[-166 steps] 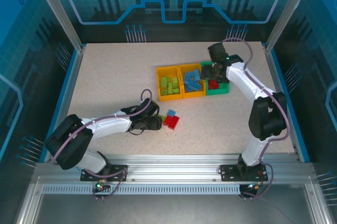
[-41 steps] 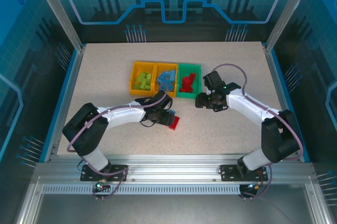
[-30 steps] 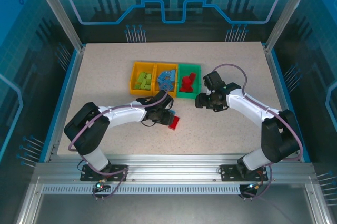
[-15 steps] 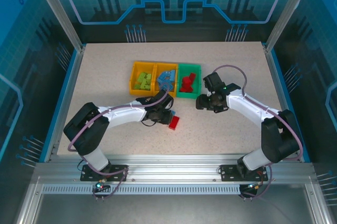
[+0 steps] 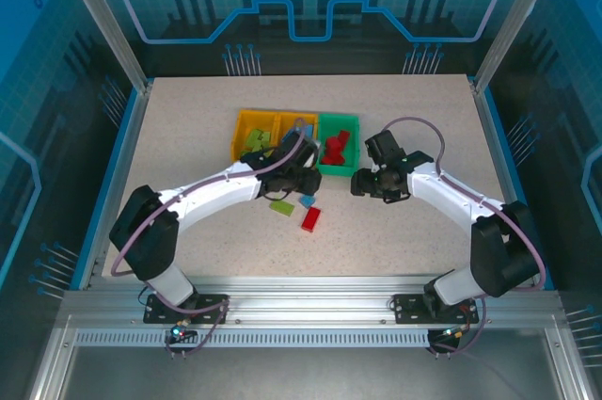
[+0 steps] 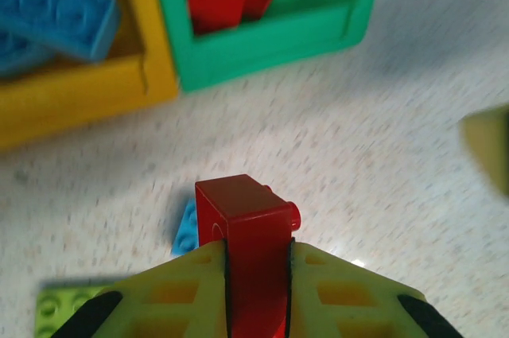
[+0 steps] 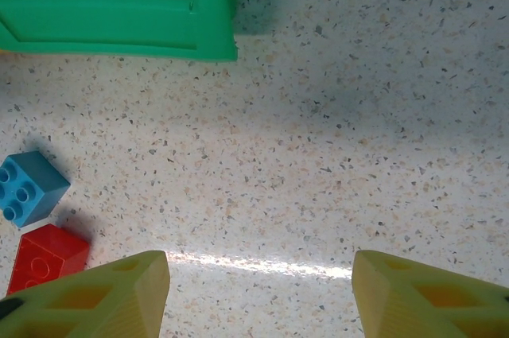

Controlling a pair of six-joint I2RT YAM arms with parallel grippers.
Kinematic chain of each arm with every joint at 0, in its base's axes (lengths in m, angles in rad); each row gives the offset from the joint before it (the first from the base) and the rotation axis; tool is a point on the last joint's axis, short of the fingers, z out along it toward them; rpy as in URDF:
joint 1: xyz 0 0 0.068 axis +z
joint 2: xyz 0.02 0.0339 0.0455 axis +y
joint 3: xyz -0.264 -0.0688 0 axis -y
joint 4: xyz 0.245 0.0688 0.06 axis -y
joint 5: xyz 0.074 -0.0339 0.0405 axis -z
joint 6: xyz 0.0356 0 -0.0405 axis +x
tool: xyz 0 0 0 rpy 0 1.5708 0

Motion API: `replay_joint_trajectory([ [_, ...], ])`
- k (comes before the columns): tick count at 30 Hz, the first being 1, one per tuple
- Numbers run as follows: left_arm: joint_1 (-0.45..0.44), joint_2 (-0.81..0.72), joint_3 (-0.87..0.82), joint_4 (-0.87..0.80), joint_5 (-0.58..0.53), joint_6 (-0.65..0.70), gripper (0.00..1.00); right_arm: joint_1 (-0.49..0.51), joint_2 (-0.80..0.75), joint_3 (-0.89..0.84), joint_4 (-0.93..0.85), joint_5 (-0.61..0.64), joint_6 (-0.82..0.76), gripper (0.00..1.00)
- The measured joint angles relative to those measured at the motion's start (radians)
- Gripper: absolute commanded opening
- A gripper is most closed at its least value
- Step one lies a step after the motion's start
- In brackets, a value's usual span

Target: Sort the legos into containers by color

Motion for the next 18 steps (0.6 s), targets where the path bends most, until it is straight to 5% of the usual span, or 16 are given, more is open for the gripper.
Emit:
replay_joint_trajectory([
  [11, 0.084, 0.34, 0.426, -0.029, 0.047, 0.078, 0.22, -0.008, 0.0, -0.013, 0.003, 0.001, 0.0, 0.65],
  [18, 0.099, 0.445, 0.488, -0.06, 0.068, 0.08, 0.23, -0.038, -0.002, -0.032, 0.007, 0.0, 0.0, 0.65],
])
